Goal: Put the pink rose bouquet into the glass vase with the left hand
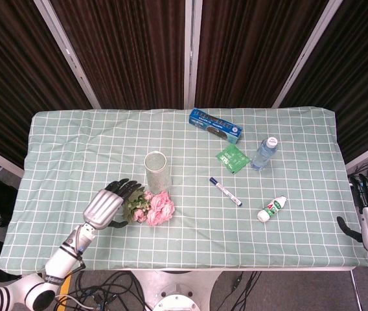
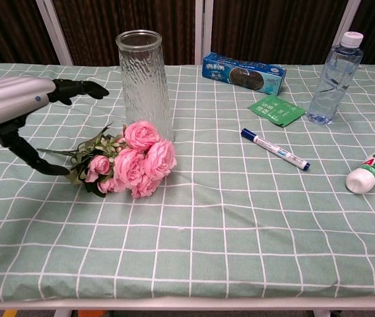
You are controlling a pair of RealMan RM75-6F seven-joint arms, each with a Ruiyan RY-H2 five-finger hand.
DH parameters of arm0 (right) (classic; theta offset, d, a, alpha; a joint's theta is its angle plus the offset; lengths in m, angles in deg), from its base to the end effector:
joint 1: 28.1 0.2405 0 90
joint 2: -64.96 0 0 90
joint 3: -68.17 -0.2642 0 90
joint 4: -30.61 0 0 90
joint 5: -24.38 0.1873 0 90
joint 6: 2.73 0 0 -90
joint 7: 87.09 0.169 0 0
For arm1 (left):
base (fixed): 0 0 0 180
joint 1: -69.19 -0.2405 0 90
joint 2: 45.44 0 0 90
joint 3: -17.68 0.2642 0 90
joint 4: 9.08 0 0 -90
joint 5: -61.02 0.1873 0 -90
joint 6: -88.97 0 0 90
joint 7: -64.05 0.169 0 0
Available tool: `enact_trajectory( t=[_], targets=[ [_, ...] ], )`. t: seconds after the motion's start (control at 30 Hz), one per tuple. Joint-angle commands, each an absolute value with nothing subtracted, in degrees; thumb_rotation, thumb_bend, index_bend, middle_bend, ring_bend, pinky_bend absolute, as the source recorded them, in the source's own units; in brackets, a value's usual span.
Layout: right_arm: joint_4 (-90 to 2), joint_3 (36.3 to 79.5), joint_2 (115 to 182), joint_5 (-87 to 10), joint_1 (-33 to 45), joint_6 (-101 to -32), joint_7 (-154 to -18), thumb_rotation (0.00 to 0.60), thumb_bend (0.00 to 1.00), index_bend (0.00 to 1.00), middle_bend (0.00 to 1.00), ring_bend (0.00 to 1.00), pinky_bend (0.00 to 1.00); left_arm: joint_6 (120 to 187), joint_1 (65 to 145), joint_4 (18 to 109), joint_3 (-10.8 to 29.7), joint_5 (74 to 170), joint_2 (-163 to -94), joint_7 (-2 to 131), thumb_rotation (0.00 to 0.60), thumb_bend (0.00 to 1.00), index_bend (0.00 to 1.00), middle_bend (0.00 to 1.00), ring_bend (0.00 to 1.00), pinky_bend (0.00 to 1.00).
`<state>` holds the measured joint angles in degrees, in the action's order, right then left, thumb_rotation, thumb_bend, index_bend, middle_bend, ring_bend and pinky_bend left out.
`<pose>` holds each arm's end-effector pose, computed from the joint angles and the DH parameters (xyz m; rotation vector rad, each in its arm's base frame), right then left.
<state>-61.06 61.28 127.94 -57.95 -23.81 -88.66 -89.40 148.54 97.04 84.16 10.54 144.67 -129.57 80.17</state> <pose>-0.3161 -0.2141 0.2092 1.2964 -0.8199 0.8733 -0.1729 0.2923 0.0157 -1.9253 -0.9123 -1.0220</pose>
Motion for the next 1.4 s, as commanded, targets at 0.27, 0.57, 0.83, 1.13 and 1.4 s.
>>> enact_trajectory(
  t=[0.27,0.57,0.83,1.13,1.4],
  targets=[
    [-60.13,61.07,127.81,-57.64,-23.90,-88.67,-87.81,0.600,0.16,0.00,0.00,0.00,0.00,144.86,100.56,85.75,10.52,142.54,-129.52,79.66,0.600,0.04,0.09,0.08,0.07,0.19],
    [-59.61,61.15,127.76,-57.67,-24.01,-88.70,-87.22,0.600,0.16,0.00,0.00,0.00,0.00,141.19,103.57,85.64,11.57,140.93,-130.37,79.46,0.600,0.04,0.07,0.07,0.05,0.18],
    [-59.04,61.14,127.95,-57.25,-24.11,-88.52,-86.78,0.600,0.17,0.00,0.00,0.00,0.00,139.86,105.44,82.93,11.63,138.72,-132.38,79.58,0.600,0.04,0.07,0.07,0.05,0.18],
    [-58.33,61.18,128.13,-56.65,-24.12,-87.91,-86.39,0.600,0.16,0.00,0.00,0.00,0.00,140.18,107.01,78.45,12.31,137.88,-135.51,82.54,0.600,0.04,0.07,0.07,0.05,0.21],
    [-57.98,61.19,128.34,-56.34,-24.09,-87.52,-86.20,0.600,0.16,0.00,0.00,0.00,0.00,142.13,107.16,77.24,12.22,138.05,-137.08,81.34,0.600,0.04,0.09,0.10,0.09,0.22]
  ],
)
